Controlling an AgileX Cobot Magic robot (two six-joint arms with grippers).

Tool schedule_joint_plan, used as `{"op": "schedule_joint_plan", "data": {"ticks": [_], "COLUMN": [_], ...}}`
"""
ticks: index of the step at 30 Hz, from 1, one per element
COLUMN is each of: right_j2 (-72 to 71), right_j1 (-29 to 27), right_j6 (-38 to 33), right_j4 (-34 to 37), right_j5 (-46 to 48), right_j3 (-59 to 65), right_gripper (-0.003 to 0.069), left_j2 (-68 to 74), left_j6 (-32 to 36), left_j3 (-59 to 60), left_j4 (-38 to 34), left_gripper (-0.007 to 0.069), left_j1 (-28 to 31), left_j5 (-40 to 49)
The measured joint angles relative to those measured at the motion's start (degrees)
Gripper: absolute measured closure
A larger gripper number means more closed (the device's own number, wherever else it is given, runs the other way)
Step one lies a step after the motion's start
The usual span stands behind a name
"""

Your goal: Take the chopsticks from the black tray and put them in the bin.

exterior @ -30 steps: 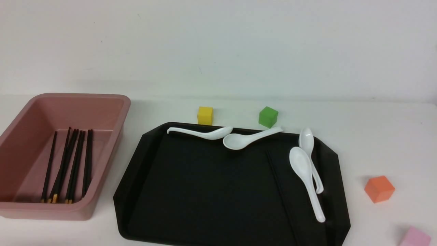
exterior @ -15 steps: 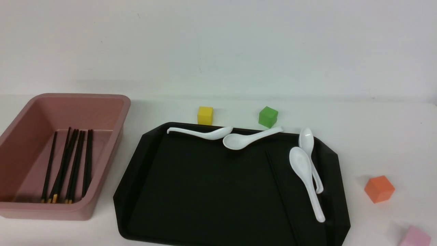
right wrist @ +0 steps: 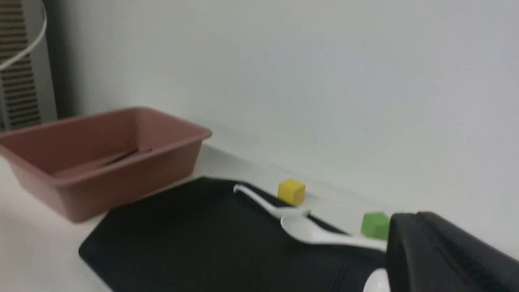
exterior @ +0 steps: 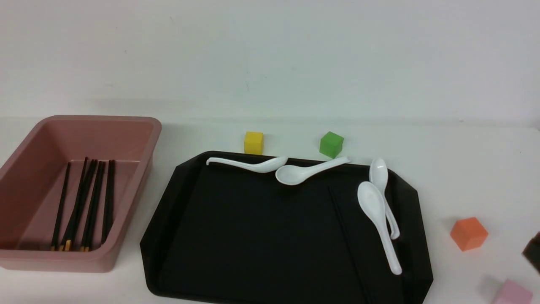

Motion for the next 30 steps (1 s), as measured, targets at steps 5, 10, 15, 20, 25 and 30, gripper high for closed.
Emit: {"op": "schedule_joint_plan", "data": {"ticks": [5,10,15,20,25,30], "right_j2": [0.00,0.00,-1.39,-4.21,-9.45,-13.38], "right_j1": [0.00,0.00,-0.05,-2.90,-14.37,-23.96], "right_j6": [0.00,0.00,0.00,0.00,0.00,0.00], "right_j4": [0.00,0.00,0.00,0.00,0.00,0.00], "right_j5": [0.79,1.75,2.12,1.23,0.79,6.72], "right_j3": [1.68,1.94,1.99,3.91,11.44,12.97], "right_gripper": [0.0629,0.0622,0.0613,0.0609,0.0603,0.0597], "left_j2": [0.00,0.00,0.00,0.00,0.00,0.00], "left_j6": [0.00,0.00,0.00,0.00,0.00,0.00], "left_j3": [0.00,0.00,0.00,0.00,0.00,0.00], "left_j4": [0.00,0.00,0.00,0.00,0.00,0.00], "left_gripper": [0.0459,0.0459,0.0459,0.0459,0.0459,0.0459], "left_j1": [0.00,0.00,0.00,0.00,0.00,0.00], "left_j5": [0.00,0.00,0.00,0.00,0.00,0.00]}}
